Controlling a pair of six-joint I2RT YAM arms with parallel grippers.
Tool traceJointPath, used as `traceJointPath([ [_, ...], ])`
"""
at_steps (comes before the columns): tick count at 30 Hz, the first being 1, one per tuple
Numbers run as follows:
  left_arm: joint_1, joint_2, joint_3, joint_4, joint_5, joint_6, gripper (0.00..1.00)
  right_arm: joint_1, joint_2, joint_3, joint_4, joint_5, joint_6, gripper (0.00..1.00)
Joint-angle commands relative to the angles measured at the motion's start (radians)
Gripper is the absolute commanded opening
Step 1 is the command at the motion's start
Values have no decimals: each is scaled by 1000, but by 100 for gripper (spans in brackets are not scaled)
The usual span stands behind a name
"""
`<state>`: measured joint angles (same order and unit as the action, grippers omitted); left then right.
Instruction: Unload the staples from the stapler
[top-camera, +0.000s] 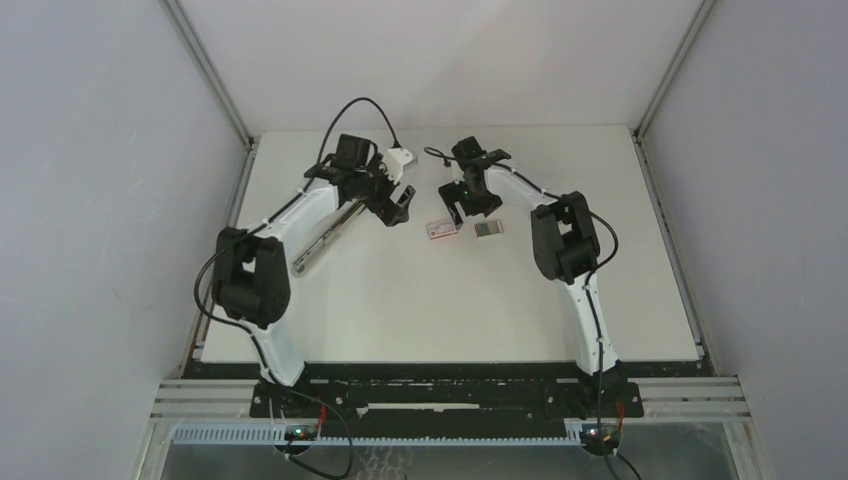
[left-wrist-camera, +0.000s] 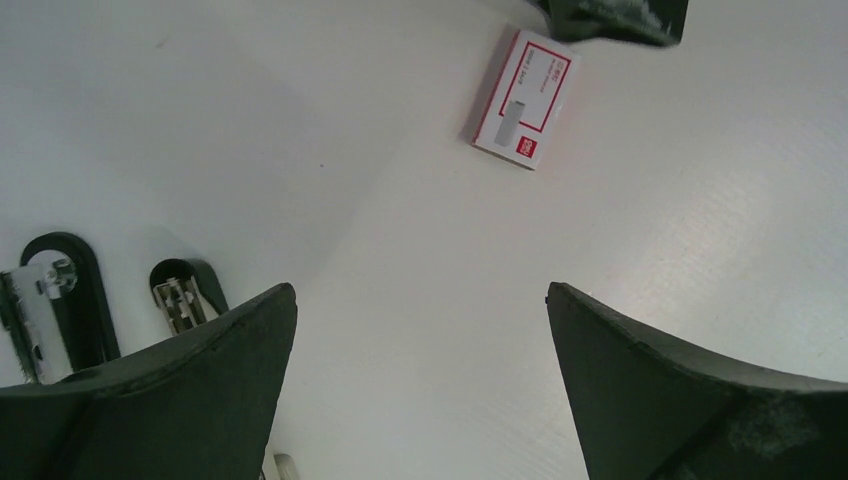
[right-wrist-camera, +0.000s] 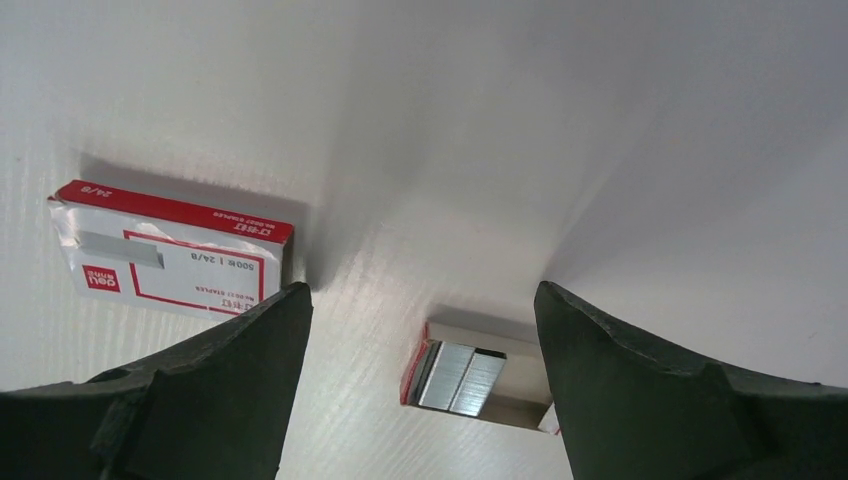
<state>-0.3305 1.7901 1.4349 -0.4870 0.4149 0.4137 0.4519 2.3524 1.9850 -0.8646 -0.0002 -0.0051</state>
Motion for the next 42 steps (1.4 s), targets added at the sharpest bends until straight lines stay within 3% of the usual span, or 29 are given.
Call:
traceJointPath([
  [1, -49, 61, 101, -78, 20, 139, 100, -78, -110, -8, -3, -67, -17, 82],
  [13, -202, 291, 395, -303, -113, 382, 100, -309, -320, -111, -57, -258, -130, 86],
  [17, -226, 329, 433, -337, -109, 443, 100, -317, -406, -194, -24, -303, -331, 98],
  [24, -234, 370, 456, -377, -92, 489, 100, -328, -453, -280, -39, -448, -657, 100],
  [28, -229, 380, 457, -370, -55, 437, 100, -353, -346, -128, -177, -568, -569, 98],
  [35, -234, 428, 487, -335, -65, 358, 100, -339, -237, -114, -137, -552, -238, 95],
  [42, -241, 471, 524, -348, -80, 337, 100, -339, -184, -164, -87, -518, -89, 77],
])
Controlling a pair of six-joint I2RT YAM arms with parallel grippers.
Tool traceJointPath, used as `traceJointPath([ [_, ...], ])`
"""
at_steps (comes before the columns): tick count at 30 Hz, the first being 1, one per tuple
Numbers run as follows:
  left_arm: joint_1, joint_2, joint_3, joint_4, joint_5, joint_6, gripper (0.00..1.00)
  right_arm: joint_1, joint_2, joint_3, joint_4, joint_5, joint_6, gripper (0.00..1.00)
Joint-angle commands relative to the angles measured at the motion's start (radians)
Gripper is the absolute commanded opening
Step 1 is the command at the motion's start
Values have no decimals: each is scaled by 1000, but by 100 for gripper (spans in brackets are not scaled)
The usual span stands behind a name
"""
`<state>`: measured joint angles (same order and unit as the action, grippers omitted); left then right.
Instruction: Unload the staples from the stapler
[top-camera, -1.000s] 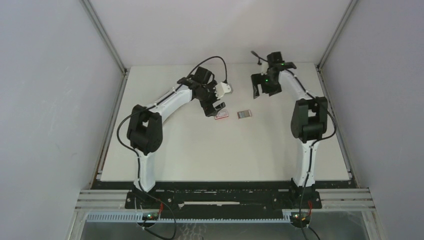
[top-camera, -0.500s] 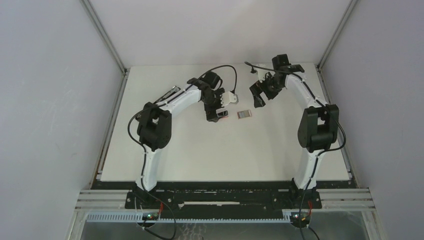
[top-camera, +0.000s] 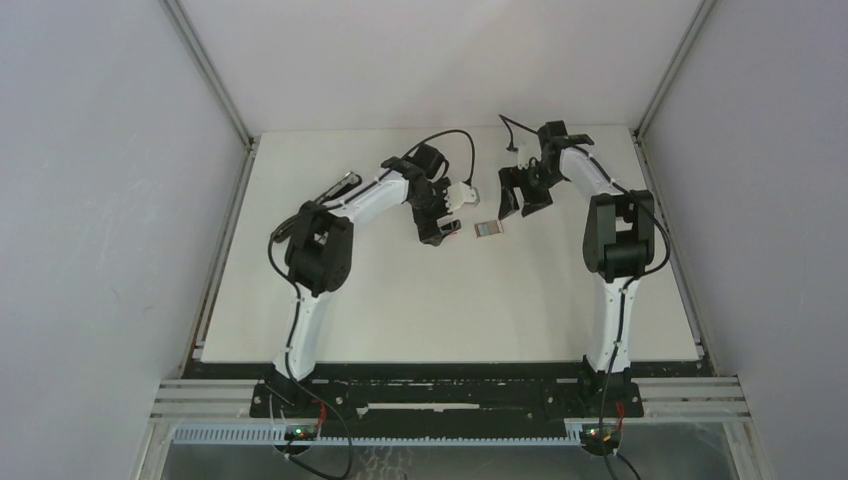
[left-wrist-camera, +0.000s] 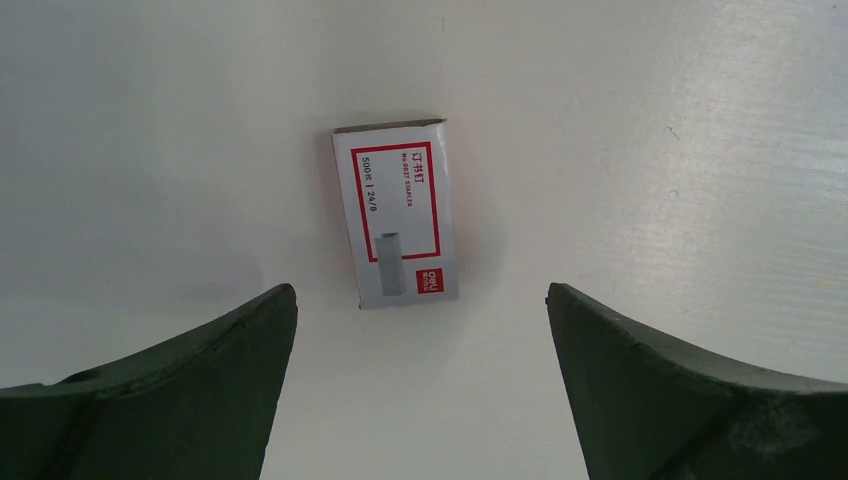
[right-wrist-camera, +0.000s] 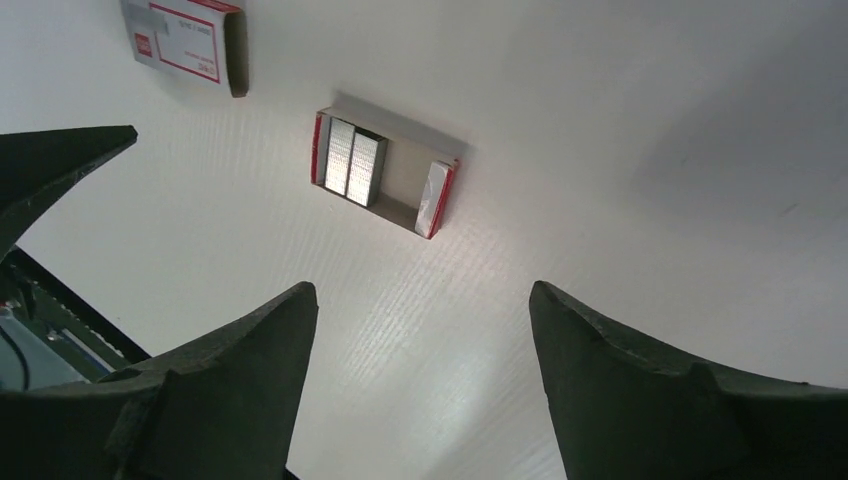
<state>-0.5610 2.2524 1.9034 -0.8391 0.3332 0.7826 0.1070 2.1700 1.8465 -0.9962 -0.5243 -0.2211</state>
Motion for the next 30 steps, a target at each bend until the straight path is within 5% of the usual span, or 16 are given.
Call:
traceJointPath([
  [1, -11, 15, 57, 5, 0, -36, 100, 6, 1, -39, 58, 21, 137, 75],
  [13, -14, 54, 65, 3, -16, -35, 100, 5, 64, -61, 114, 21, 192, 49],
  [30, -16, 94, 109, -29, -55, -40, 96, 37, 129, -10, 121, 47, 212, 40],
])
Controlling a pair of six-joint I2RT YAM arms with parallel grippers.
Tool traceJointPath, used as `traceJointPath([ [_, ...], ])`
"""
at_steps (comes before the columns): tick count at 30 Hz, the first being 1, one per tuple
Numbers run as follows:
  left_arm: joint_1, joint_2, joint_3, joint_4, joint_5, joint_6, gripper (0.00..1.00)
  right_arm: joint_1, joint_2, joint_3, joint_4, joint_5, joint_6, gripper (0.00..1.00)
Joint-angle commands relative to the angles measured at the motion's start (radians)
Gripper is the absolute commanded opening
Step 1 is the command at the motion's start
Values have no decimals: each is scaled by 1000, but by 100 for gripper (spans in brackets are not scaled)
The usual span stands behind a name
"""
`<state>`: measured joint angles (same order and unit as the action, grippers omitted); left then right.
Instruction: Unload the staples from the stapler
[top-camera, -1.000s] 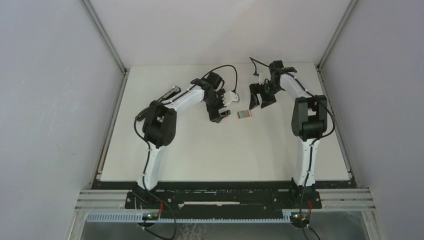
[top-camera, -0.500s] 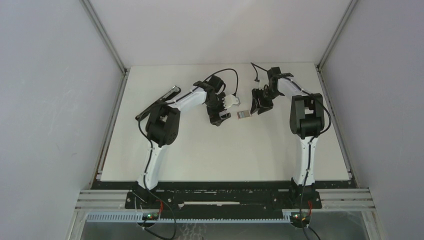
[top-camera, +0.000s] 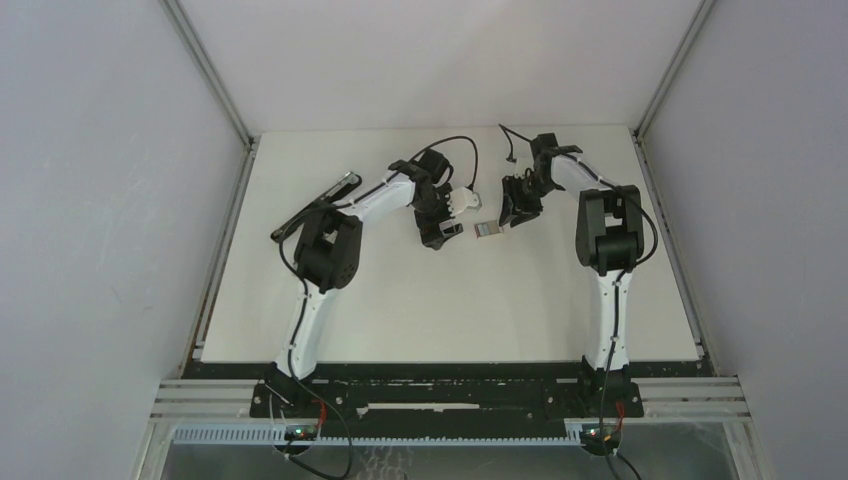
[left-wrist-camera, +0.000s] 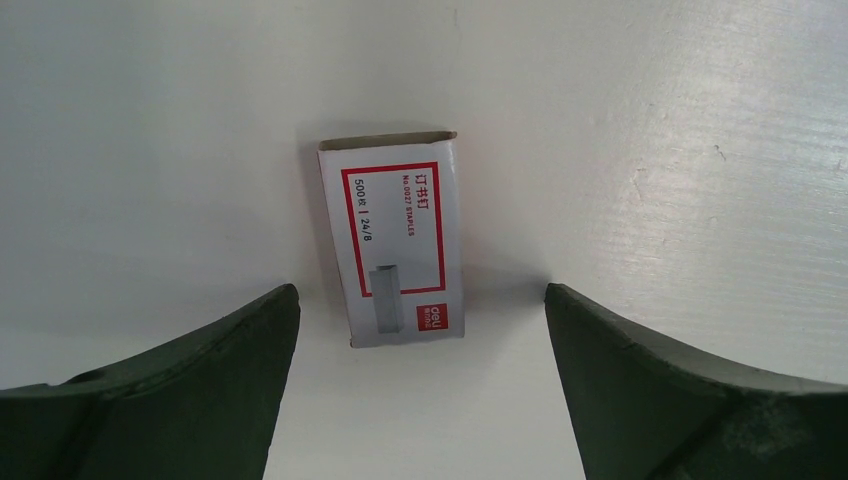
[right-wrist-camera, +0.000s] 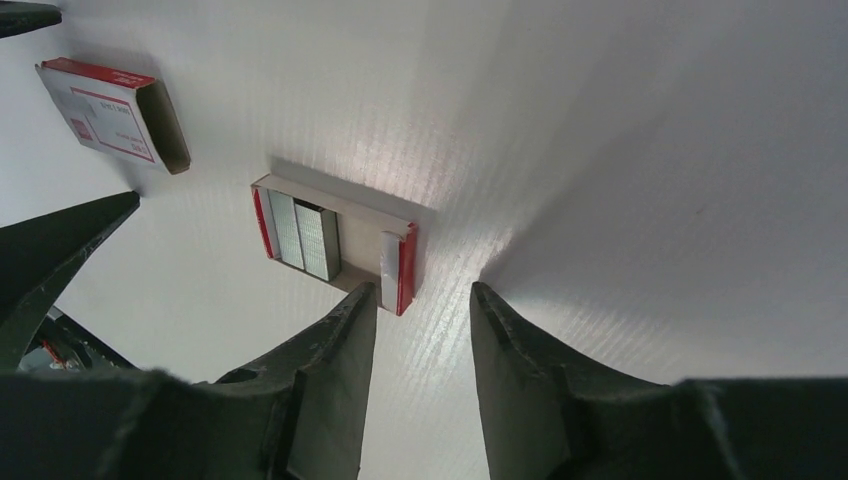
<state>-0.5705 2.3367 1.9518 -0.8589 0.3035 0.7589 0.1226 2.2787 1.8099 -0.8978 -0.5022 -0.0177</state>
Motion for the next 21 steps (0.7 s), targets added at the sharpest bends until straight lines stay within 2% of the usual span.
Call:
traceJointPath([
  [1, -6, 11, 62, -9, -27, -17, 96, 26, 22, 28, 22, 30, 9, 39],
  [11, -5, 12, 61, -8, -25, -17, 94, 49, 18, 26, 26, 95, 16, 31],
  [17, -5, 12, 62, -8, -26, -18, 93, 49, 25, 28, 24, 59, 9, 24],
  [21, -5, 13, 61, -8, -26, -18, 93, 41, 20, 26, 26, 24, 7, 23],
])
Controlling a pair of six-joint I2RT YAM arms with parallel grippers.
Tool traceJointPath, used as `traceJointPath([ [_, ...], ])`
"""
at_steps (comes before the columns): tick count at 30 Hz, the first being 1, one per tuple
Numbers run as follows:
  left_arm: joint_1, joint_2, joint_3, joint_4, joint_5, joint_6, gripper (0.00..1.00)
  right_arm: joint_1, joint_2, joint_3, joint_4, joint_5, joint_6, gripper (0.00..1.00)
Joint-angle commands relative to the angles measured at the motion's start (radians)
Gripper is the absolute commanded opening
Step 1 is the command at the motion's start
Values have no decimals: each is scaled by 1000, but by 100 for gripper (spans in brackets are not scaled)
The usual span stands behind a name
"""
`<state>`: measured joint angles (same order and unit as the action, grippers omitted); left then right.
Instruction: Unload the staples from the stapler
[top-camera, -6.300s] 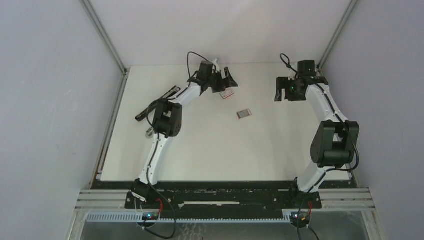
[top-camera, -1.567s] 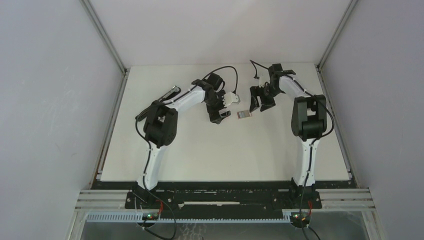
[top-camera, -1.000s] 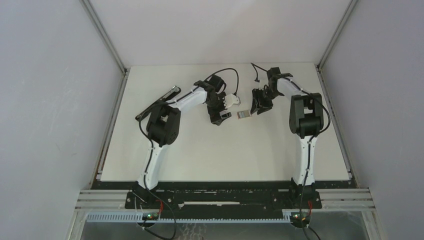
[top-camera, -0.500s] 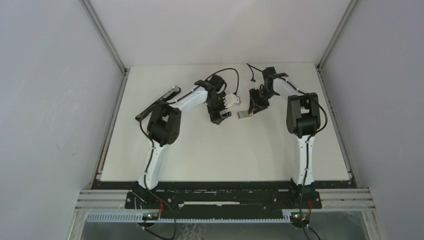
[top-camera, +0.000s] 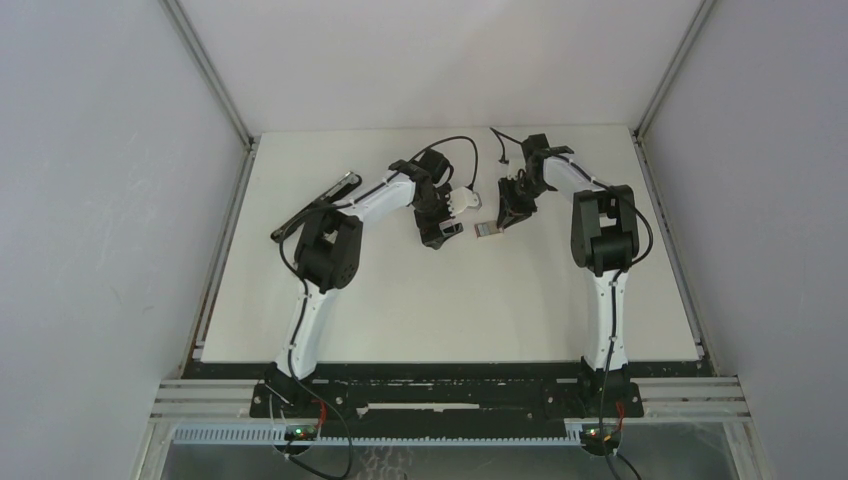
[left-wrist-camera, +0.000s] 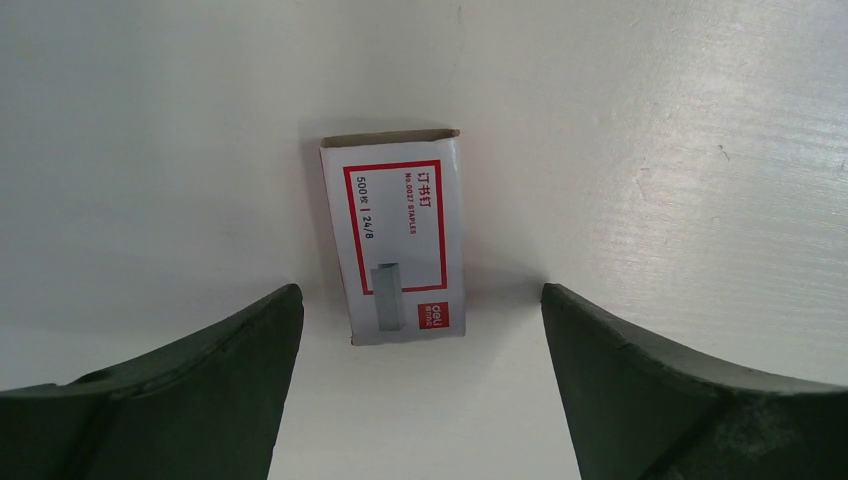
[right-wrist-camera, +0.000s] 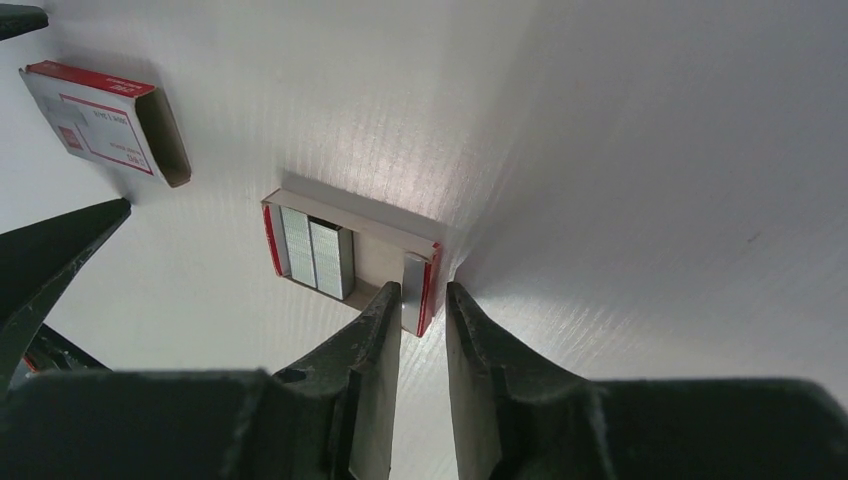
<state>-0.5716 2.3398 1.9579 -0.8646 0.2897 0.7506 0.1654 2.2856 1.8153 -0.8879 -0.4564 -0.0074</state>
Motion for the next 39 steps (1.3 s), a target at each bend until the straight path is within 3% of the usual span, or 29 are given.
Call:
traceJointPath([
  [1, -4, 10, 56, -3, -12, -9, 93, -6, 12, 18, 18, -32, -3, 23],
  [5, -4, 10, 56, -2, -12, -11, 93, -22, 12, 12, 21, -79, -7, 22],
  [10, -4, 10, 56, -3, -12, -11, 93, -31, 14, 10, 18, -108, -4, 29],
  [21, -4, 10, 57, -3, -12, -11, 93, -75, 23, -6, 26, -173, 10, 24],
  [34, -4, 11, 56, -3, -10, -14, 92, -43, 44, -1, 30, -123, 15, 22],
  [39, -4, 12, 57, -4, -10, -15, 91, -27, 42, 1, 33, -81, 14, 16],
])
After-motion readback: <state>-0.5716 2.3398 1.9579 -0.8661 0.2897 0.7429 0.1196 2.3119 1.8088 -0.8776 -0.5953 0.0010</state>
